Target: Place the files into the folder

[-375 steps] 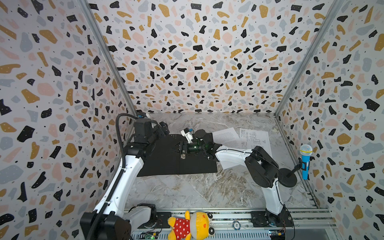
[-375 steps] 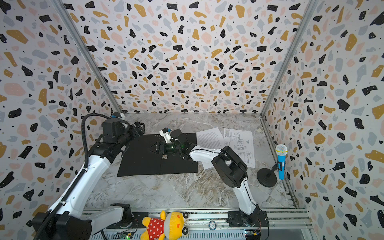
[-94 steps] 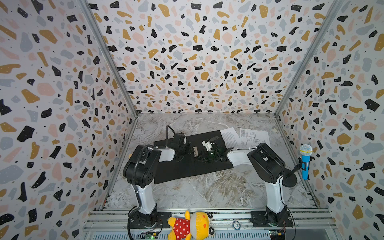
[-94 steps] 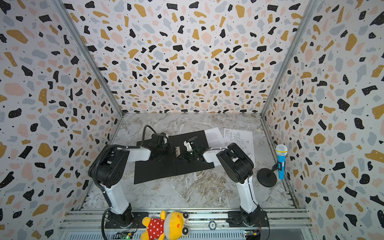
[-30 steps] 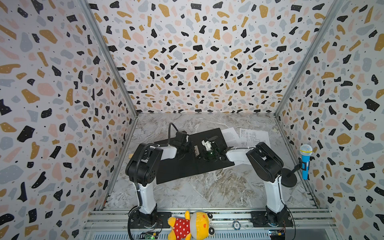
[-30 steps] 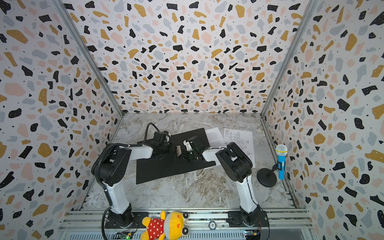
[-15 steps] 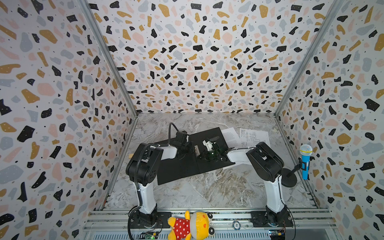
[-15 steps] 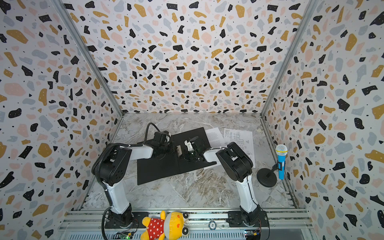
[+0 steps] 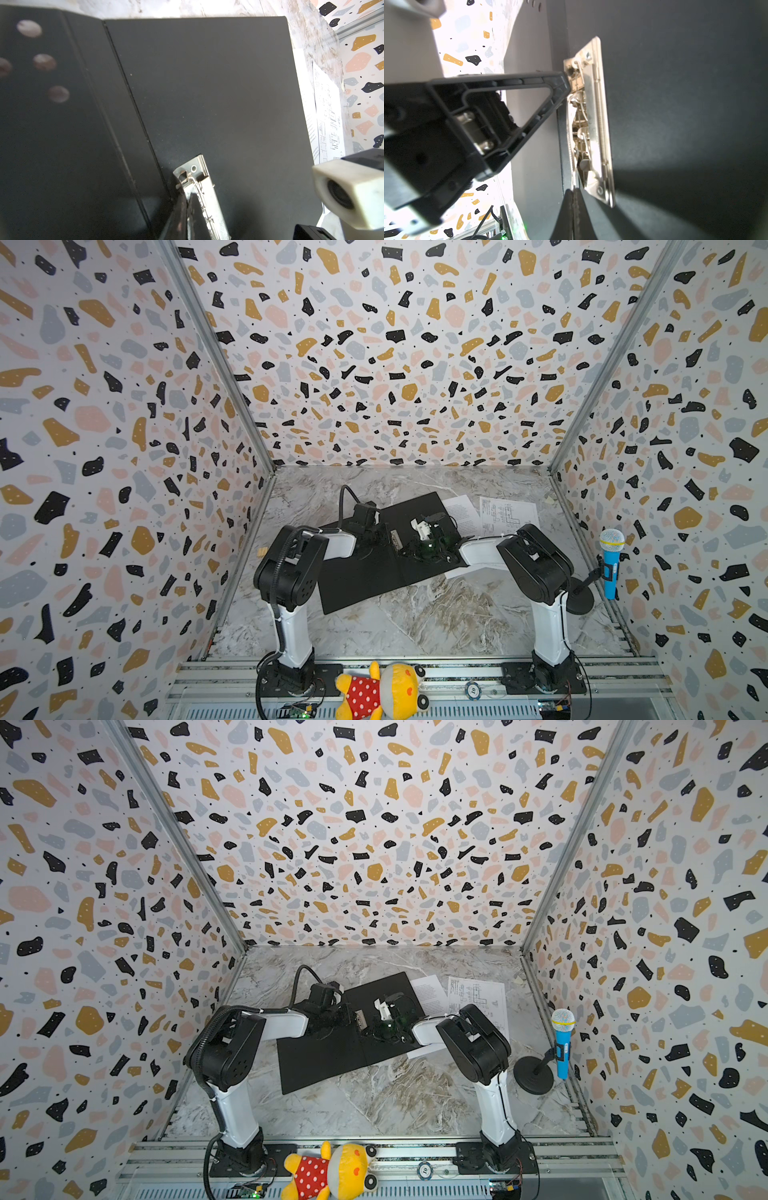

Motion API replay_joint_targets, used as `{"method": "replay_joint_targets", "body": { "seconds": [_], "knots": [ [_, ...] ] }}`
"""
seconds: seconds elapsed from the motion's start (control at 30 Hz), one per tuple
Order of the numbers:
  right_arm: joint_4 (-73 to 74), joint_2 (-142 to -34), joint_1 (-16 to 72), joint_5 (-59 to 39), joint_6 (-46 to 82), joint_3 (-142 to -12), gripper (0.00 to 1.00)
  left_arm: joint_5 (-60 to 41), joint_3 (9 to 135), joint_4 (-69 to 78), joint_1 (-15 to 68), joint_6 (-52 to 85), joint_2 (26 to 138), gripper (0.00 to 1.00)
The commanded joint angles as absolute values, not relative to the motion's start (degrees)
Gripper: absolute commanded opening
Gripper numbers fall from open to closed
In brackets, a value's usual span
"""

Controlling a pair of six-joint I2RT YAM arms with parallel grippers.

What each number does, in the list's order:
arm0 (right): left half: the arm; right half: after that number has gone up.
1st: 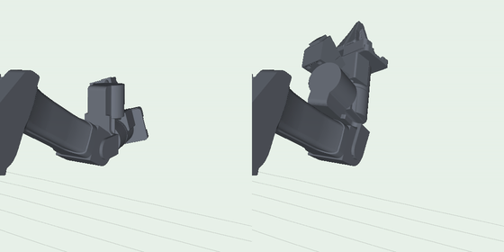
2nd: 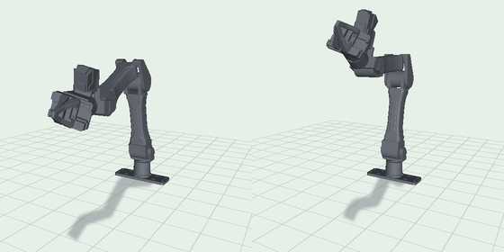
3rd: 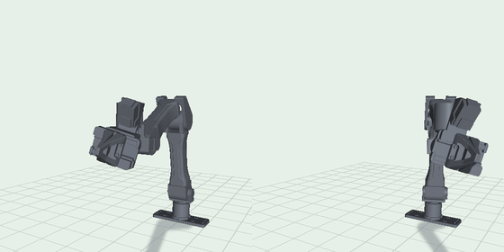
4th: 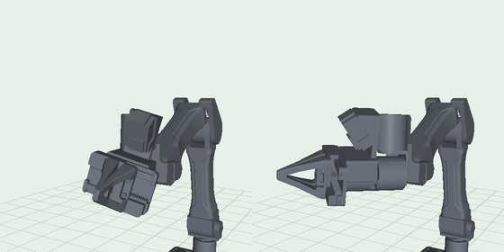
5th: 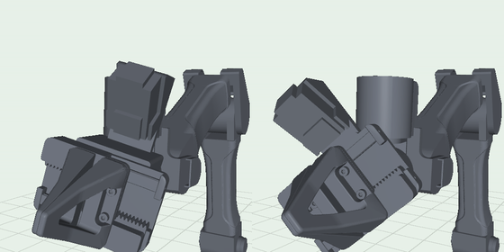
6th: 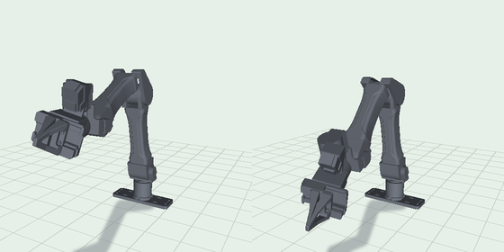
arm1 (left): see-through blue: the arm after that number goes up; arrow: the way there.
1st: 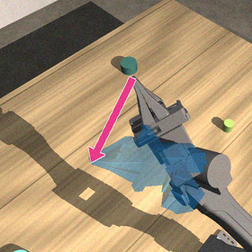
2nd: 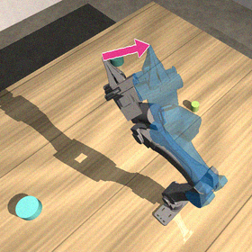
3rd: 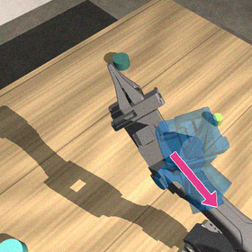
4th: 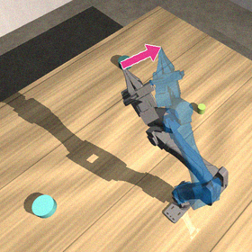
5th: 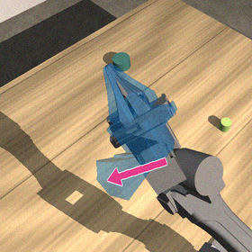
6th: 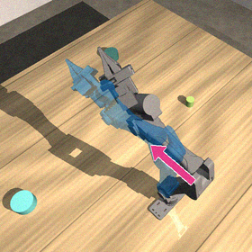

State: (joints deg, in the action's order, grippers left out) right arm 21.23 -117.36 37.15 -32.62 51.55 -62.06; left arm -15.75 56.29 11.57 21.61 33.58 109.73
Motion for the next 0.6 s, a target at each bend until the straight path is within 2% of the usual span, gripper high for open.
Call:
{"method": "replay_joint_targets", "body": {
  "seconds": [0.0,0.27,0.57],
  "knots": [
    [12.5,-116.2,36.8,-30.6,51.8,-61.2,0.0,-13.7,55.3,4.9,21.8,31.8,112.4,0.05],
    [13.4,-116.0,37.6,-31.7,51.7,-61.9,0.0,-15.5,55.6,5.7,21.8,32.5,111.8,0.07],
    [13.9,-113.7,37.7,-31.9,51.9,-62.4,0.11,-17.2,57.1,5.8,21.8,33.8,108.8,0.15]
  ]
}}
